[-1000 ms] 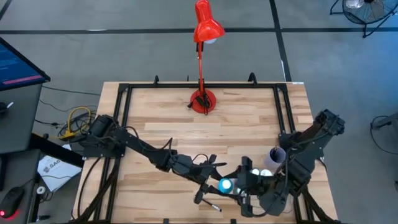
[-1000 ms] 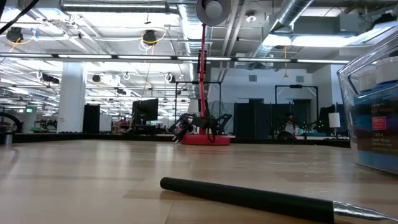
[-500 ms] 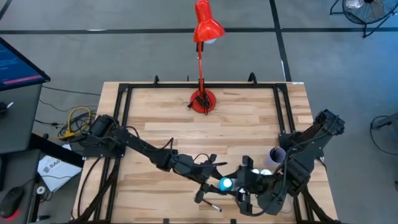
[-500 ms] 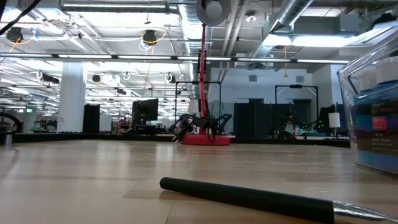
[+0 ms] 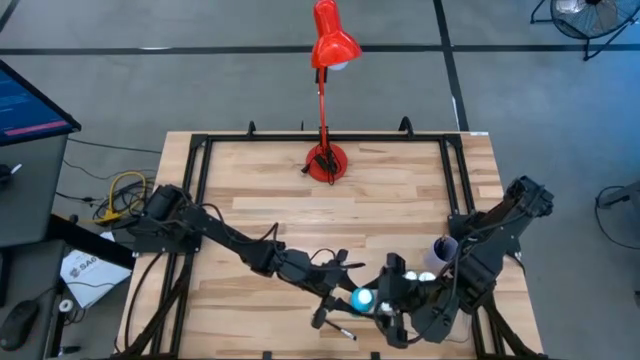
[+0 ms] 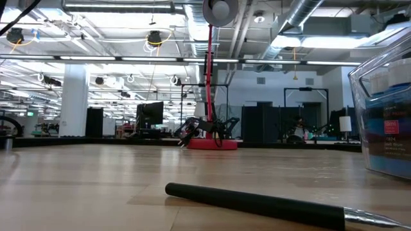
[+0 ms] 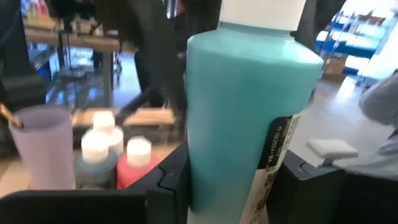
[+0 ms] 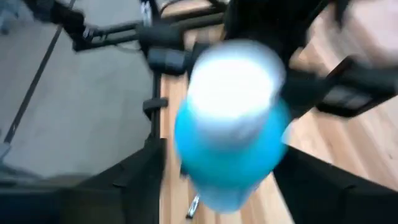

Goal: Pick & Place Paint Supplies
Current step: Put the light blue paint bottle into the transparent bin

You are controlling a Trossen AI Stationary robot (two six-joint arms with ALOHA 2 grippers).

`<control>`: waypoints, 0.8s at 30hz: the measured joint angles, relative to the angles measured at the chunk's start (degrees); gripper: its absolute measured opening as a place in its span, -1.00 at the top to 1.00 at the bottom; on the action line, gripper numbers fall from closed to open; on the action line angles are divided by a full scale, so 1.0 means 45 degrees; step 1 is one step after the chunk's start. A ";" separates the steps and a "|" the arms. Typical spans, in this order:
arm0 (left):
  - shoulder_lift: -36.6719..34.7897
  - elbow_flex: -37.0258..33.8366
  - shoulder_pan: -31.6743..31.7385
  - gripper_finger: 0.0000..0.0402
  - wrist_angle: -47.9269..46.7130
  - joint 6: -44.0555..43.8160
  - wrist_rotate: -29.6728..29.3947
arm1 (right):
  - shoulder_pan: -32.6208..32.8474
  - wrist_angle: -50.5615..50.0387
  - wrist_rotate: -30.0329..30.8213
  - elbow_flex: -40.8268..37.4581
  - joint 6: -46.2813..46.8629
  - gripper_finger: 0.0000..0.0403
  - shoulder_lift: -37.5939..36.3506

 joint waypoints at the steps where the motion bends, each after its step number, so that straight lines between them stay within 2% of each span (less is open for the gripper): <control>1: -0.0013 0.0030 -0.0002 0.47 0.0159 -0.0002 -0.0002 | 0.0016 -0.0024 -0.0083 -0.0015 -0.0034 -0.40 0.0035; 5: -0.0058 0.0049 0.0008 0.47 0.0163 -0.0004 -0.0046 | 0.0027 -0.0103 -0.0423 -0.0020 0.0206 -0.68 0.0049; 9: -0.0058 0.0049 0.0018 0.47 0.0118 -0.0019 -0.0087 | 0.0013 -0.0061 -0.0369 -0.0020 0.0218 -0.72 0.0049; 16: -0.0053 0.0044 0.0022 0.47 -0.0009 -0.0048 -0.0111 | -0.0194 0.0064 0.0412 -0.0020 -0.0095 -0.45 0.0049; 24: -0.0053 0.0039 0.0046 0.47 -0.0055 -0.0053 -0.0100 | -0.0497 0.0103 0.0545 -0.0015 -0.0311 -0.18 0.0035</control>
